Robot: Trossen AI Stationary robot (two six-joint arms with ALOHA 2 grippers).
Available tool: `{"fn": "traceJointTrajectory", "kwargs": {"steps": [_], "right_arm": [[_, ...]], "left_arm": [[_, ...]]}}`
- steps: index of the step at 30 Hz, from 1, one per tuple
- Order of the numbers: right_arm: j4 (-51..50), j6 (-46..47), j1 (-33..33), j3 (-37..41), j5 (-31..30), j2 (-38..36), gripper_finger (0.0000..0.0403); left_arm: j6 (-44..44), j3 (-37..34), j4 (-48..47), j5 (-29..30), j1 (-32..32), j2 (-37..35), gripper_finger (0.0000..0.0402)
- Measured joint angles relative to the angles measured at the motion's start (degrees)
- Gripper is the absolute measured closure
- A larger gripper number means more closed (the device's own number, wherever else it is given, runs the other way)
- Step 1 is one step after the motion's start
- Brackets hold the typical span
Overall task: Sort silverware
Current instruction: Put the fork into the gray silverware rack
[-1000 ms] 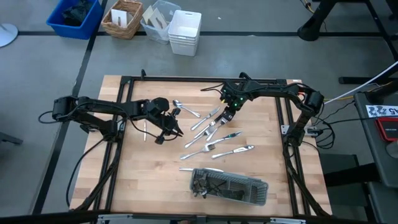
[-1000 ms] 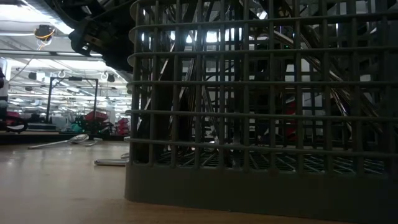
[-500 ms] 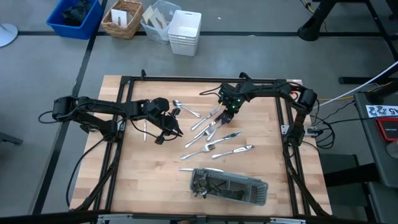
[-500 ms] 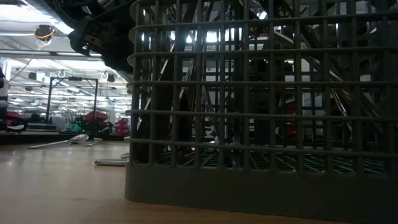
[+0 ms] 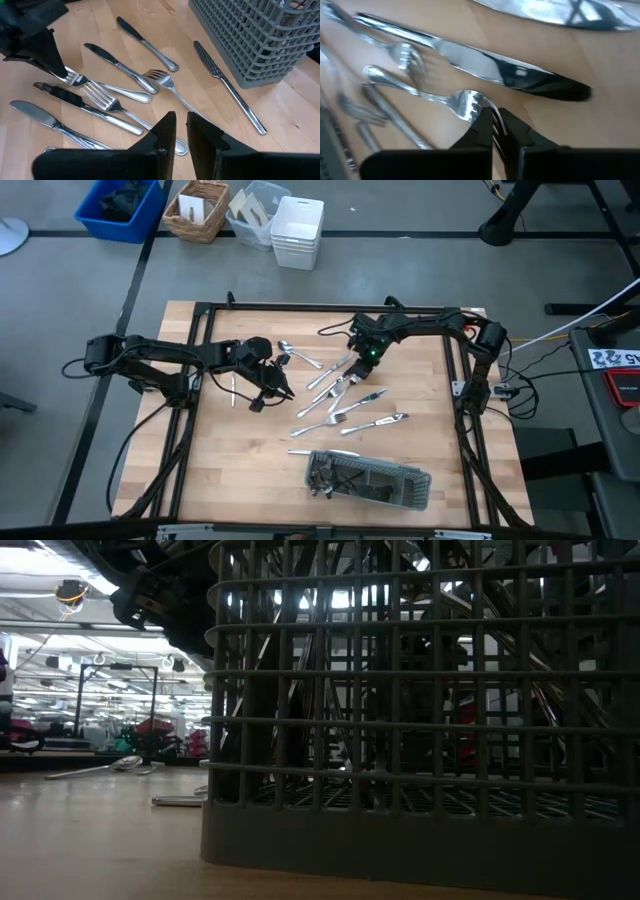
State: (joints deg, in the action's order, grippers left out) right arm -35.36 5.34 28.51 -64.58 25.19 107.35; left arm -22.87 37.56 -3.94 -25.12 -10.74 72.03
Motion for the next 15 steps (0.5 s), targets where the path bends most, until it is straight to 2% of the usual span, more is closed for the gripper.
{"fn": "traceJointTrajectory", "kwargs": {"steps": [6, 15], "right_arm": [[0.6, 0.4, 0.0, -0.9, 2.6, 0.1, 0.0387], [-6.2, -2.2, -0.1, -9.9, -0.8, -0.4, 0.0397]], "left_arm": [[0.0, 0.0, 0.0, 0.0, 0.0, 0.0, 0.0361], [0.0, 0.0, 0.0, 0.0, -0.1, 0.0, 0.0361]]}}
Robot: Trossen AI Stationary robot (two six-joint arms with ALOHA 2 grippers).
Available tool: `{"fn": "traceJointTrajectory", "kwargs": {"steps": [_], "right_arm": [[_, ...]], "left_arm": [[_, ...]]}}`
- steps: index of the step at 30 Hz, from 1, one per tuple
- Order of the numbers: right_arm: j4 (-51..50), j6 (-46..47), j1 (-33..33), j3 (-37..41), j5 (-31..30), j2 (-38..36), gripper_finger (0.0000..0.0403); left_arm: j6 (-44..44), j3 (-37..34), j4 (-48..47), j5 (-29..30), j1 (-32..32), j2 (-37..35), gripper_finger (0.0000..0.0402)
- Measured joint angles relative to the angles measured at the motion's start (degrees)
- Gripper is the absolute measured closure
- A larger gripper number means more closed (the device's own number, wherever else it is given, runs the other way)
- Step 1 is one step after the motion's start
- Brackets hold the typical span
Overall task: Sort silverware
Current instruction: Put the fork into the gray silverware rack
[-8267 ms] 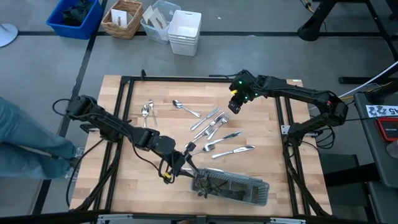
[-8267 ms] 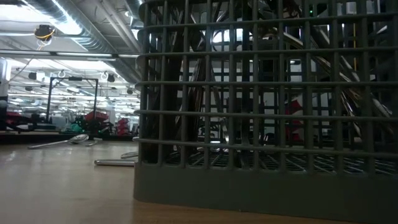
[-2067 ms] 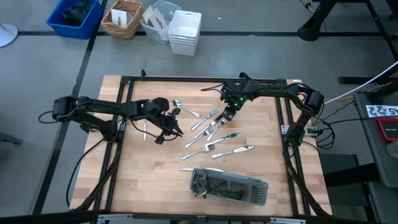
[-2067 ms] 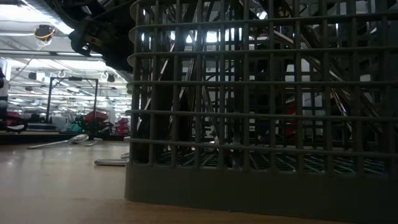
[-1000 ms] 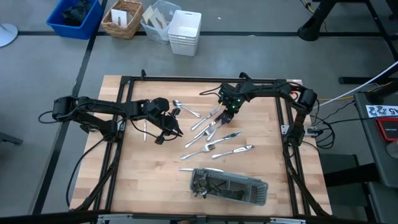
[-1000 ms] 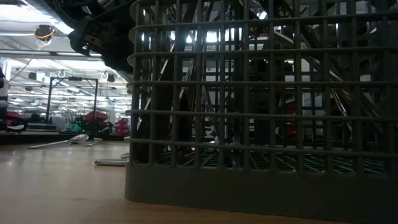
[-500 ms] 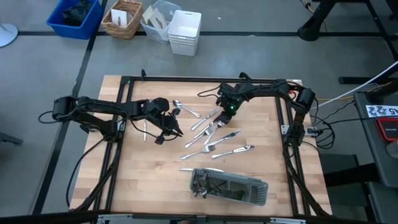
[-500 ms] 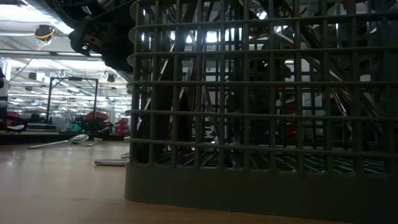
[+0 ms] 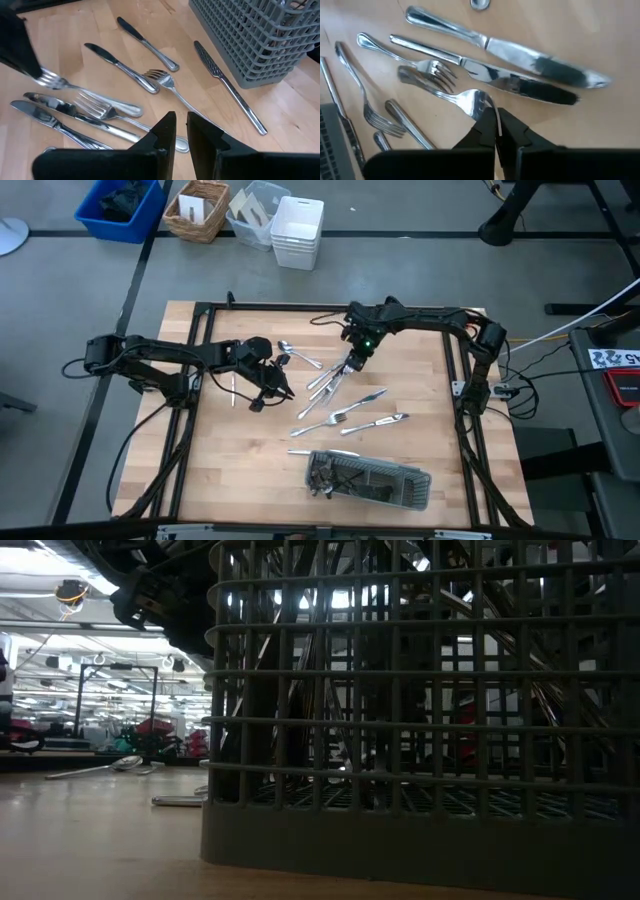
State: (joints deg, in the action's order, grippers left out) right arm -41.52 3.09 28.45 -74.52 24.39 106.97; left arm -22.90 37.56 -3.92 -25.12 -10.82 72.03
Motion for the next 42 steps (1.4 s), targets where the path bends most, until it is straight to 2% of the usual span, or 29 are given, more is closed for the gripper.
{"fn": "traceJointTrajectory", "kwargs": {"steps": [8, 12, 21, 25, 33, 39, 42], "right_arm": [[-13.2, -3.1, 0.0, -9.7, -8.6, -4.4, 0.0400], [-19.8, -3.6, -0.1, -14.3, -10.4, -6.8, 0.0400], [-31.1, -3.5, -5.5, -23.9, -16.3, -11.8, 0.0400], [-35.0, -2.6, -10.9, -28.2, -20.7, -14.0, 0.0401], [-35.5, 0.0, -25.4, -34.9, -27.6, -16.6, 0.0401], [-36.3, -0.4, -37.4, -36.4, -30.8, -16.6, 0.0399], [-36.3, -0.4, -43.3, -36.4, -34.4, -16.6, 0.0400]], "left_arm": [[0.0, 0.0, -0.1, 0.0, -0.1, 0.0, 0.0361], [0.0, 0.0, -0.1, 0.0, -0.2, 0.0, 0.0361], [-1.2, 0.0, -0.1, 0.0, -1.6, 0.0, 0.0361], [-1.1, 0.0, 0.1, 0.0, -2.8, 0.0, 0.0361], [1.6, 0.0, 0.4, 0.1, -3.9, 0.0, 0.0361], [4.0, 0.0, 0.4, 0.0, -3.9, 0.0, 0.0361], [5.7, 0.0, 0.4, 0.0, -3.9, 0.0, 0.0361]]}}
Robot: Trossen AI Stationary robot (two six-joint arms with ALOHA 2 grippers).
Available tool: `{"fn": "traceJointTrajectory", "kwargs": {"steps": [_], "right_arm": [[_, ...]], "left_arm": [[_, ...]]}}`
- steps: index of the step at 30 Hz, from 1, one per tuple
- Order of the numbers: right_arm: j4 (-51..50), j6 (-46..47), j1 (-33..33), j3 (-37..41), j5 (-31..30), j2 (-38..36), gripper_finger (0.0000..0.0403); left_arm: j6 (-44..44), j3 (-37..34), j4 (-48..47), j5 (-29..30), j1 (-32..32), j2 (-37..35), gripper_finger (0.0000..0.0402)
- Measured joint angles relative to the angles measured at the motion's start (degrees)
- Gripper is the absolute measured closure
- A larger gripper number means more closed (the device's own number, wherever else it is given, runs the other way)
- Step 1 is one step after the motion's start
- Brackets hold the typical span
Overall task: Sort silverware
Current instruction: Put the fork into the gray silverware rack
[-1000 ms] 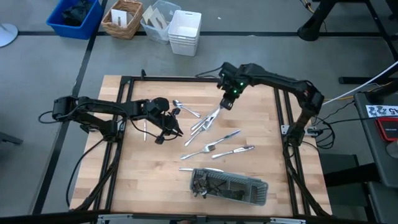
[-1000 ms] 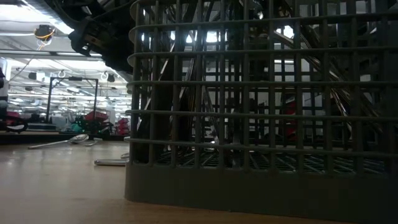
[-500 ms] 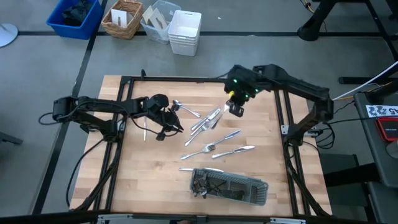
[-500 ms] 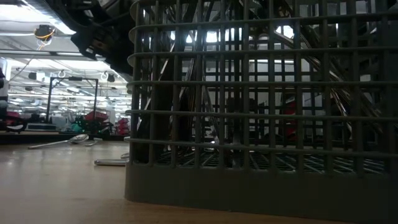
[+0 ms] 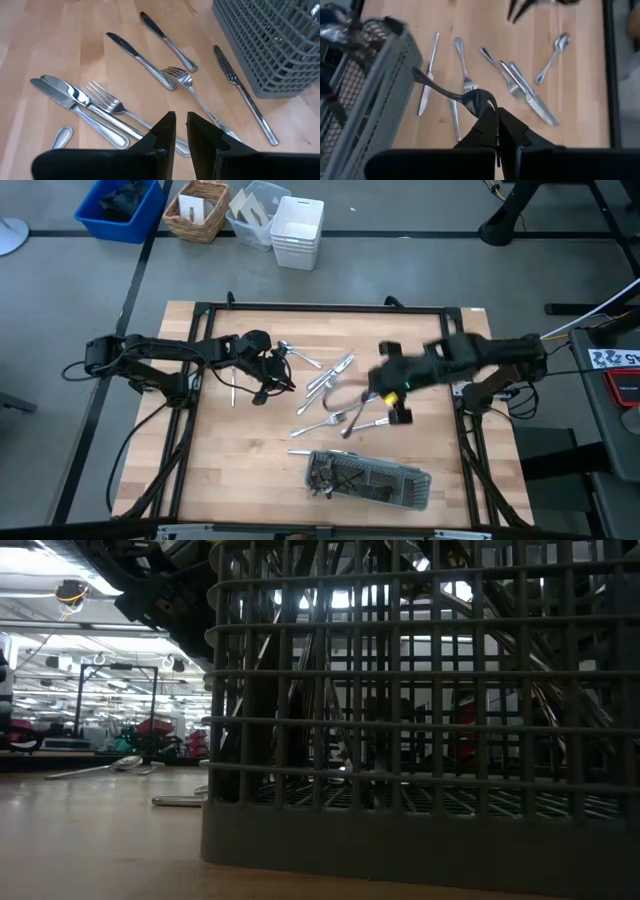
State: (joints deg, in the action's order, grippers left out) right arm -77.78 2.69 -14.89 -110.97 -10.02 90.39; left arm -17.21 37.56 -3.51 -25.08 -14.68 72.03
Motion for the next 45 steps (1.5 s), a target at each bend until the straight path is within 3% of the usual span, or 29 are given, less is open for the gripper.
{"fn": "traceJointTrajectory", "kwargs": {"steps": [12, 29, 45], "right_arm": [[1.8, 1.5, -13.9, 0.0, -21.8, 0.0, 0.0400], [8.3, -3.1, -24.0, 0.0, -22.9, 0.0, 0.0400], [7.7, -9.0, -24.1, 0.0, -17.5, 6.6, 0.0400]], "left_arm": [[4.2, 0.0, 2.6, 0.0, 0.0, 0.0, 0.0361], [6.7, 0.0, 3.1, 0.0, 0.0, 0.0, 0.0361], [6.6, 0.0, 2.9, 0.0, 0.1, 0.0, 0.0361]]}}
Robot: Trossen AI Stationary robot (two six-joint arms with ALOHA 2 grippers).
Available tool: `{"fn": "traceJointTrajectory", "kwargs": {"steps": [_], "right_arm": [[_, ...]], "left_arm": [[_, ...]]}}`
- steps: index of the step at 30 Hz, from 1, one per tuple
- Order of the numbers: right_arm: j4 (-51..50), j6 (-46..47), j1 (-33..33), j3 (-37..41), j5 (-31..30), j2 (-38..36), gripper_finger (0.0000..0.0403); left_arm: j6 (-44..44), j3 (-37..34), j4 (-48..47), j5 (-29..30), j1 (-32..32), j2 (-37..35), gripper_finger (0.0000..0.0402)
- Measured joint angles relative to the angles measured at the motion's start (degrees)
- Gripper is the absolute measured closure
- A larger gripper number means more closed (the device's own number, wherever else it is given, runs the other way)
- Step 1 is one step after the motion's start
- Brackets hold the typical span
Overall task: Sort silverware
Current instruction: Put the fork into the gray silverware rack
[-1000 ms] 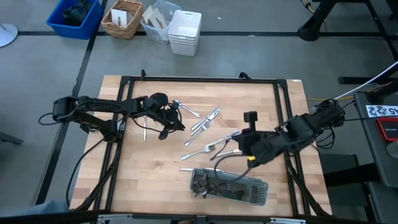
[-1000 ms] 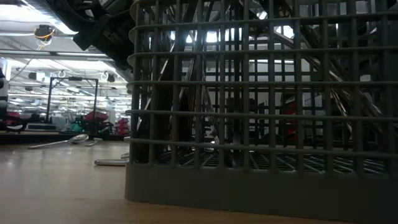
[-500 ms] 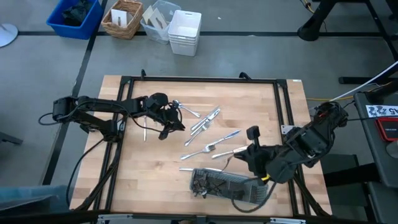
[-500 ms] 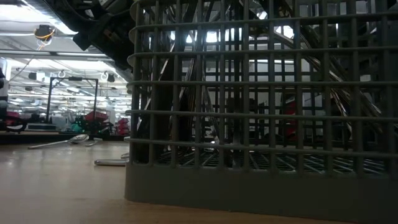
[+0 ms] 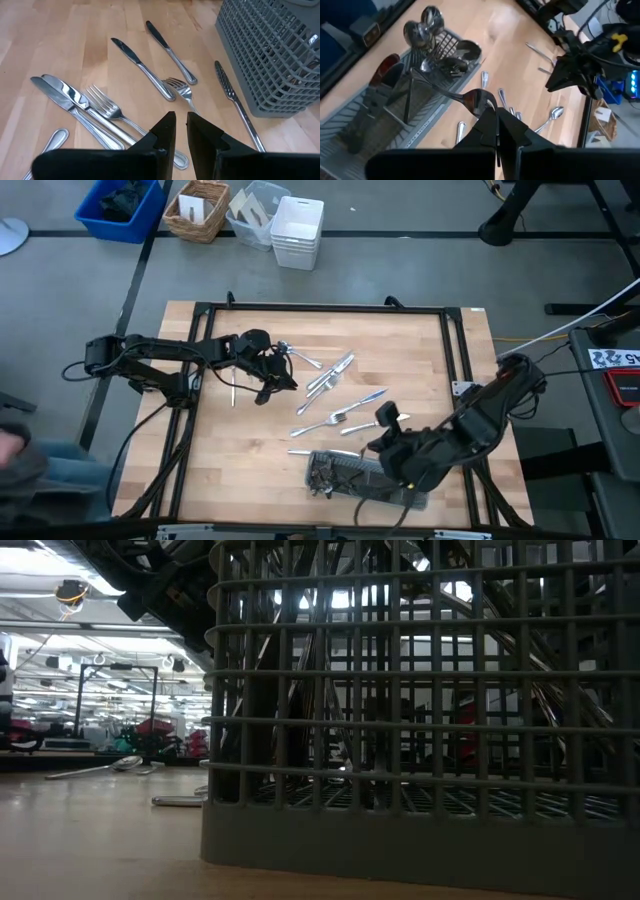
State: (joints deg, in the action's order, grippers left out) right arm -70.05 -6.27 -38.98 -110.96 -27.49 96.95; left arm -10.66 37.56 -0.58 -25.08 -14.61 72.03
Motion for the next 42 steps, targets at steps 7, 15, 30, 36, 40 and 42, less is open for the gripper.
{"fn": "traceJointTrajectory", "kwargs": {"steps": [7, 15, 30, 36, 40, 42], "right_arm": [[0.1, -0.2, 0.0, 0.0, -1.0, 4.1, 0.0399], [0.2, 0.0, 0.0, 0.0, 1.6, 7.5, 0.0392], [1.3, 5.6, 0.4, 0.1, 3.5, 10.3, 0.0382], [1.5, 8.8, 0.5, 0.1, 4.6, 10.3, 0.0382], [1.5, 10.5, 0.5, 0.1, 4.6, 10.3, 0.0381], [1.4, 10.6, 0.5, 0.1, 4.6, 10.3, 0.0381]], "left_arm": [[-0.3, 0.0, -0.1, 0.0, 0.0, 0.0, 0.0361], [-1.7, 0.0, -0.3, 0.0, 0.0, 0.0, 0.0361], [-1.7, 0.0, -0.8, 0.0, 0.0, 0.0, 0.0361], [-1.7, 0.0, -0.9, 0.0, 0.0, 0.0, 0.0361], [-1.7, 0.0, -0.9, 0.0, 0.0, 0.0, 0.0361], [-1.7, 0.0, -0.9, 0.0, 0.0, 0.0, 0.0361]]}}
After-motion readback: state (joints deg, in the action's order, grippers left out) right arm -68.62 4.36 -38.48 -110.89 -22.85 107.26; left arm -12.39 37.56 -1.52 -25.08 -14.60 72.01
